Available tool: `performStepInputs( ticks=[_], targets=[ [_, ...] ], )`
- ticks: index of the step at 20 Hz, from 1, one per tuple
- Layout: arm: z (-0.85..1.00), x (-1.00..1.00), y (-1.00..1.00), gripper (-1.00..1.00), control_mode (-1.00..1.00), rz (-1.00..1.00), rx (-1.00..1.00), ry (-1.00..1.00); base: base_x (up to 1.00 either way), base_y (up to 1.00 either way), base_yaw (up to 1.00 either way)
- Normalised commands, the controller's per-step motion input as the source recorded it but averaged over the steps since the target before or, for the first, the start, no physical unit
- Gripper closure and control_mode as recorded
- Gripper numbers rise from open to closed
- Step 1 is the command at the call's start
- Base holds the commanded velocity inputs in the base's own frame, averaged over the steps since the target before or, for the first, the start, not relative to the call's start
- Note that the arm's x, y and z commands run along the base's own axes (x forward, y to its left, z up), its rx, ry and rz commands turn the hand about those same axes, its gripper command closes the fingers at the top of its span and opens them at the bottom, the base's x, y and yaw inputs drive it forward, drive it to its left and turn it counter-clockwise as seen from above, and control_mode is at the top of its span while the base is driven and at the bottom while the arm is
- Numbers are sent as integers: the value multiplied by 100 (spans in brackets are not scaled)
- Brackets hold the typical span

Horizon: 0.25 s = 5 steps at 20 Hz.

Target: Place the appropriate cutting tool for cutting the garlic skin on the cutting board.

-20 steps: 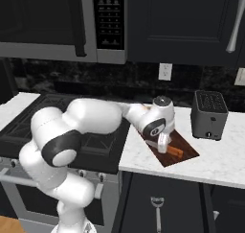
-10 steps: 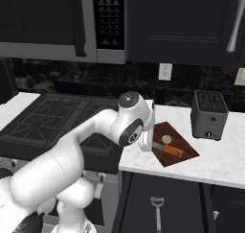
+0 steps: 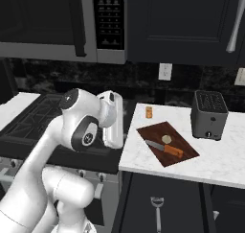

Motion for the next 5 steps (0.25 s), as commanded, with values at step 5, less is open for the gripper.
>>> performStepInputs(
  ticks=[5],
  targets=[
    [9, -13, 93, -100, -100, 0, -19, 3, 0, 0, 0]
  ],
)
